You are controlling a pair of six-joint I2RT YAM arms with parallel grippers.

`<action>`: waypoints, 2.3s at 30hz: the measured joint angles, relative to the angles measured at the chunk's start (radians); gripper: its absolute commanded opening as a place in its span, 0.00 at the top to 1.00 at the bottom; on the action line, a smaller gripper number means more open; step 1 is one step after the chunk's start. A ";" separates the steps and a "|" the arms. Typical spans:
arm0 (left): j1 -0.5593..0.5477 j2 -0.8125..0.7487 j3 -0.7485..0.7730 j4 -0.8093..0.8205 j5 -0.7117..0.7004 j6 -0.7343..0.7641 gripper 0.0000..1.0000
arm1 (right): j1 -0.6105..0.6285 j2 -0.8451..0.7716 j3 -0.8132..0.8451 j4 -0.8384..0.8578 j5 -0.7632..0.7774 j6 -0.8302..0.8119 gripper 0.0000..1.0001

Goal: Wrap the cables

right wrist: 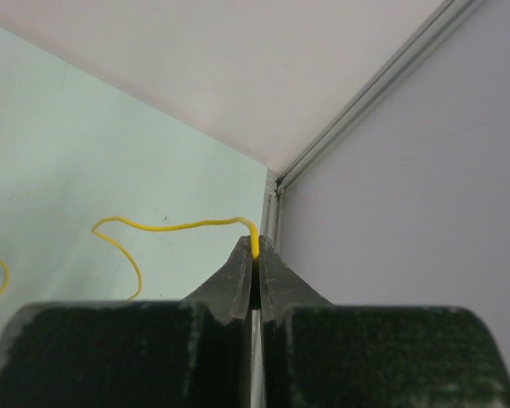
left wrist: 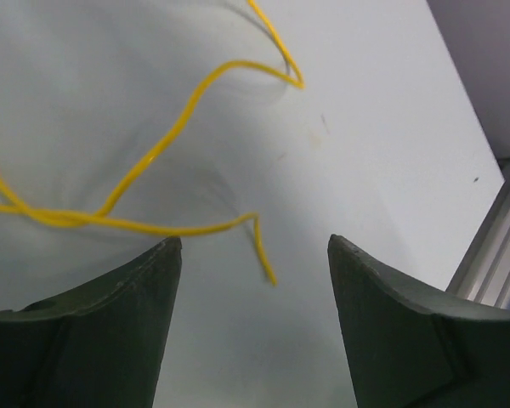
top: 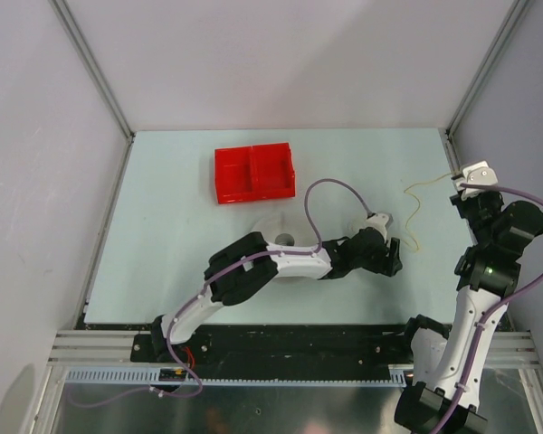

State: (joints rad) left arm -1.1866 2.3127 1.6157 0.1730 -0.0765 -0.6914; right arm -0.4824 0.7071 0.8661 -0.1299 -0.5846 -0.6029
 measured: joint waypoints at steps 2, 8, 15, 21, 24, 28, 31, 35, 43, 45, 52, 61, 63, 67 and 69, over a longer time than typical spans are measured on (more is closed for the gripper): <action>-0.001 0.032 0.041 0.006 -0.003 -0.029 0.29 | 0.000 -0.003 0.000 -0.013 0.000 -0.003 1.00; 0.000 0.110 0.138 0.020 -0.026 -0.097 0.53 | 0.000 -0.010 0.000 -0.048 0.001 -0.004 1.00; 0.026 0.133 0.163 -0.013 -0.061 -0.129 0.84 | 0.000 -0.016 0.021 -0.068 0.001 0.003 1.00; 0.070 0.130 0.160 -0.030 -0.083 -0.091 1.00 | 0.000 -0.018 0.051 -0.036 0.005 0.050 1.00; 0.084 0.108 0.126 -0.025 -0.090 -0.067 1.00 | 0.000 -0.021 0.059 -0.014 0.007 0.073 1.00; 0.086 0.038 0.026 -0.023 -0.092 -0.033 1.00 | 0.000 -0.027 0.060 0.001 0.008 0.097 1.00; 0.084 -0.042 -0.071 -0.035 -0.077 0.018 1.00 | 0.000 -0.022 0.060 0.029 0.019 0.107 1.00; 0.083 -0.187 -0.176 -0.064 -0.005 0.156 1.00 | 0.000 0.011 0.077 0.108 0.065 0.124 1.00; 0.090 -0.724 -0.386 -0.167 0.202 0.559 1.00 | -0.001 0.161 0.208 0.325 0.223 0.166 1.00; 0.094 -0.926 -0.485 -0.212 0.242 0.681 1.00 | -0.002 0.193 0.251 0.368 0.248 0.177 1.00; 0.125 -1.481 -0.851 -0.496 0.307 1.104 1.00 | -0.005 0.291 0.400 0.520 0.301 0.193 1.00; 0.128 -1.746 -1.113 -0.859 0.288 1.466 1.00 | -0.045 0.450 0.579 0.622 0.338 0.196 1.00; 0.128 -1.781 -1.139 -0.905 0.287 1.534 1.00 | -0.066 0.489 0.640 0.629 0.344 0.208 1.00; 0.128 -1.840 -1.194 -0.969 0.284 1.667 1.00 | -0.091 0.537 0.734 0.636 0.350 0.212 1.00; 0.128 -1.866 -1.238 -1.004 0.272 1.743 1.00 | -0.101 0.555 0.772 0.639 0.351 0.215 1.00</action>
State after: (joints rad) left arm -1.0588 0.4465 0.3775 -0.8314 0.1955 1.0512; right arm -0.5831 1.2621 1.6382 0.5087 -0.2337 -0.3882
